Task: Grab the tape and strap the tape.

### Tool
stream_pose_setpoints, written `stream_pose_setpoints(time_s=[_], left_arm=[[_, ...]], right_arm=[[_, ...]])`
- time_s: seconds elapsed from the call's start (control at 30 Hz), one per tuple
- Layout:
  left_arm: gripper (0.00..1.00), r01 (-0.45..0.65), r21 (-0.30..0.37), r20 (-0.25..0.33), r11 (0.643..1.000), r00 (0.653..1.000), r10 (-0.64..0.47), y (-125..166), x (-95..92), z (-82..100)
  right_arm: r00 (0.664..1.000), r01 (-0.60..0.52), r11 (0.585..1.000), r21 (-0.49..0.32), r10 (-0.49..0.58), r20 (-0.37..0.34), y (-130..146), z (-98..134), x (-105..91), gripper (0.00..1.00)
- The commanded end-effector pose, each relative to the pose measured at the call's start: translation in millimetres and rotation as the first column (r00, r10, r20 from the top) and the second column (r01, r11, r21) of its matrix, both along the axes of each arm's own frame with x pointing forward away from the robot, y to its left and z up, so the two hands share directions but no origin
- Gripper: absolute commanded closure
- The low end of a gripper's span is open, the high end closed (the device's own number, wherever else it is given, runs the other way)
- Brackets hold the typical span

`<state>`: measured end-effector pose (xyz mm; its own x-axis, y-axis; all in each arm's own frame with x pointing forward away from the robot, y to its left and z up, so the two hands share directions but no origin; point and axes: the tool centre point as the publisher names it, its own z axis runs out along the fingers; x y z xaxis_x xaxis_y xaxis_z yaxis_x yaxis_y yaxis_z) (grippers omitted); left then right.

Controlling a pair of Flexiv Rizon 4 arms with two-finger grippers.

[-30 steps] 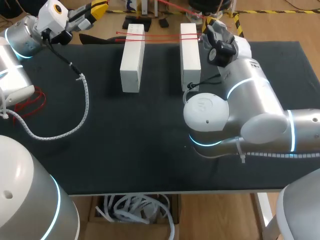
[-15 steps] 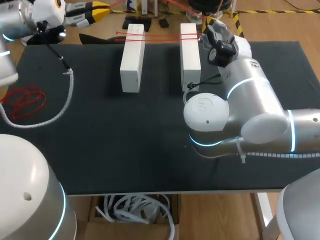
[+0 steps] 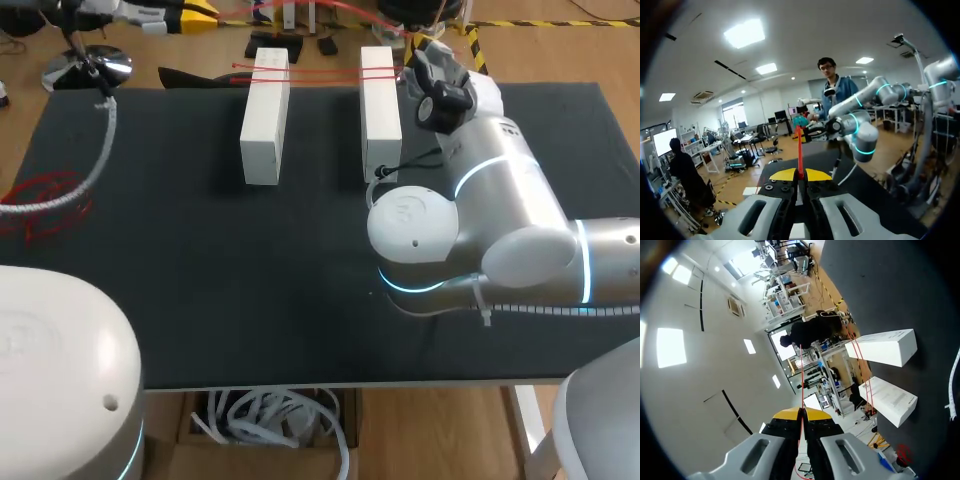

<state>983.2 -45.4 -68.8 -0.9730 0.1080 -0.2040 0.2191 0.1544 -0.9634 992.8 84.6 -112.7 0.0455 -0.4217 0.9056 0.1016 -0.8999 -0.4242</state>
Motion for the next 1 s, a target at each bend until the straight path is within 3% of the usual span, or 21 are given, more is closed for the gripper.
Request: stream_pose_setpoints(time_s=[0.03, 0.17, 0.93, 1.0], left_arm=[[1.00, -0.028, 0.501, -0.013, 0.865, 0.999, 0.040, 0.4, 2.6, 9.8], [1.00, -0.067, 0.503, -0.006, 0.861, 0.997, 0.081, -0.1, 2.7, 12.9], [1.00, -0.067, 0.503, -0.006, 0.861, 0.997, 0.081, -0.1, 2.7, 12.9], [1.00, -0.045, 0.586, -0.007, 0.809, 0.998, 0.061, -2.6, 3.7, 12.9]], right_arm=[[1.000, -0.003, 1.000, -0.003, 0.003, -0.007, -1.4, 2.6, 0.0, 1.00], [1.000, -0.003, 1.000, -0.003, 0.003, -0.007, -1.4, 2.6, 0.0, 1.00], [1.000, -0.003, 1.000, -0.003, 0.003, -0.007, -1.4, 2.6, 0.0, 1.00], [1.000, -0.003, 1.000, -0.003, 0.003, -0.007, -1.4, 2.6, 0.0, 1.00]])
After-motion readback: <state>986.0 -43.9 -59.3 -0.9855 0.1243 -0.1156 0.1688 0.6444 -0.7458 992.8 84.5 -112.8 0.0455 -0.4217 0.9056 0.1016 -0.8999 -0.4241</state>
